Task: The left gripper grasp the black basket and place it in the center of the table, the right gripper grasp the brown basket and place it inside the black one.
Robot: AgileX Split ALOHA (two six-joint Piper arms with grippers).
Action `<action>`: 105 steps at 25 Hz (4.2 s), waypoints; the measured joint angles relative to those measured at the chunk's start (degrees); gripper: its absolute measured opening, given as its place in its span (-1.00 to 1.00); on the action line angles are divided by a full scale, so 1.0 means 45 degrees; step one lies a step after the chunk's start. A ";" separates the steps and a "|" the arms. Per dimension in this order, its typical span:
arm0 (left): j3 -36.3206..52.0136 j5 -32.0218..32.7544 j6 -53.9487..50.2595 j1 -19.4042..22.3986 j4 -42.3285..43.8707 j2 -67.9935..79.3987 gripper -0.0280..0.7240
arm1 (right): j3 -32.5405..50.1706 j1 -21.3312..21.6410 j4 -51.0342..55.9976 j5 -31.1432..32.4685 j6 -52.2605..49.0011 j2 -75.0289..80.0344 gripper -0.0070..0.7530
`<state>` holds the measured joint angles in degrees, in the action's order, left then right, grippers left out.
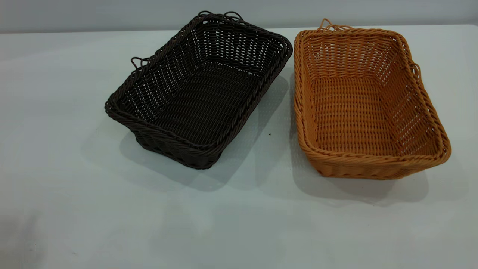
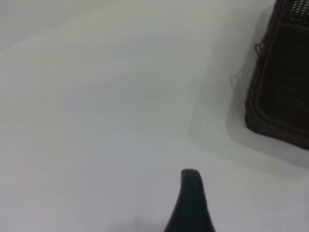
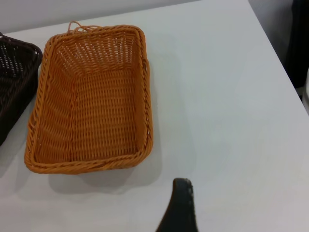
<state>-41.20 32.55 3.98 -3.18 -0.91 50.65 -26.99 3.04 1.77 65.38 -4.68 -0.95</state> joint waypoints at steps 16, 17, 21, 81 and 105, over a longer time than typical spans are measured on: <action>-0.6445 -0.2749 0.0901 -0.2160 0.0409 1.0555 0.50 | -0.0474 0.0000 0.0777 -0.1267 -0.0486 0.3490 0.55; -0.6772 -0.2945 0.0901 -0.2244 0.0507 1.1159 0.50 | -0.0485 0.0000 0.0882 -0.1557 -0.0543 0.3988 0.55; -0.8054 -0.3253 0.0914 -0.2525 0.0831 1.3336 0.50 | -0.0499 0.0000 0.1357 -0.2504 -0.0573 0.5773 0.55; -1.1547 -0.3447 0.0988 -0.1613 0.1026 1.6572 -0.71 | -0.3347 -0.1365 1.7620 -0.9323 0.4875 2.6224 0.29; -1.1547 -0.2380 0.6729 -0.2865 0.0702 1.6623 -0.71 | -0.7466 0.3570 1.5305 -0.6938 0.8252 2.6662 -0.81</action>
<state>-93.16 21.84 34.26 -16.07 2.25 125.45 -60.59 19.11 70.65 34.16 32.46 119.03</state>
